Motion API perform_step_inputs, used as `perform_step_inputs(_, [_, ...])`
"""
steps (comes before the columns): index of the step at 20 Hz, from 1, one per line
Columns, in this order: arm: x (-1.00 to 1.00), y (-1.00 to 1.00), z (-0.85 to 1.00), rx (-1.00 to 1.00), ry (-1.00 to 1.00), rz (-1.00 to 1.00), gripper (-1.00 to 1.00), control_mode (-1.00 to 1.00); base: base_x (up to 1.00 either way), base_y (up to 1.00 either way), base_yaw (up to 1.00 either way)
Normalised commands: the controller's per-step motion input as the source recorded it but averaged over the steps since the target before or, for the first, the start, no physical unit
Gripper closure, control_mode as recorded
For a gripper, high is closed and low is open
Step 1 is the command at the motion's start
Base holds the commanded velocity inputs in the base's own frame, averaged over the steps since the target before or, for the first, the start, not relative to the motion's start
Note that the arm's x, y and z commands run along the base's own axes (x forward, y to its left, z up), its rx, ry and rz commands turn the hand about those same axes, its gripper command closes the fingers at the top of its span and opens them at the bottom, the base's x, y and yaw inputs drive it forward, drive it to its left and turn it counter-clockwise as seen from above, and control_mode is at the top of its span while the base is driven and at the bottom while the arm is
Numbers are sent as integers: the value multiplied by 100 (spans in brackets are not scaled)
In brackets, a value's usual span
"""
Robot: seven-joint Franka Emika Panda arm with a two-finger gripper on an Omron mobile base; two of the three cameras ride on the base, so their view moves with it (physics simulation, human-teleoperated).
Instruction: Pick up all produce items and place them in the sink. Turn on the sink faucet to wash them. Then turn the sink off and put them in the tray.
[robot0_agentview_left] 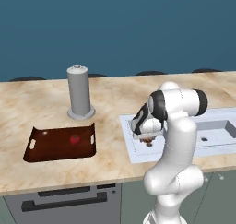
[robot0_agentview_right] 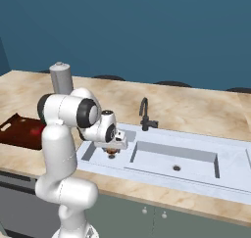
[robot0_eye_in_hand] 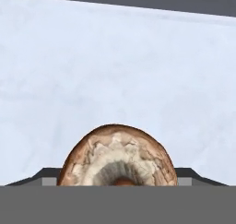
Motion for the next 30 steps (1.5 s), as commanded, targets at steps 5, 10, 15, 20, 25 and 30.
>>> perform_step_inputs(5, [-11,0,75,4,-2,-3,100,-100,0,0,0])
perform_step_inputs(10, [-13,29,100,2,-1,0,100,-100,0,0,0])
perform_step_inputs(15, [0,94,98,1,4,28,100,-100,0,0,0])
perform_step_inputs(20, [0,100,86,0,0,46,100,-100,0,0,0])
perform_step_inputs(25, [0,100,64,0,1,43,100,-100,0,0,0])
perform_step_inputs(30, [-2,100,-4,-4,7,44,100,-100,0,0,0])
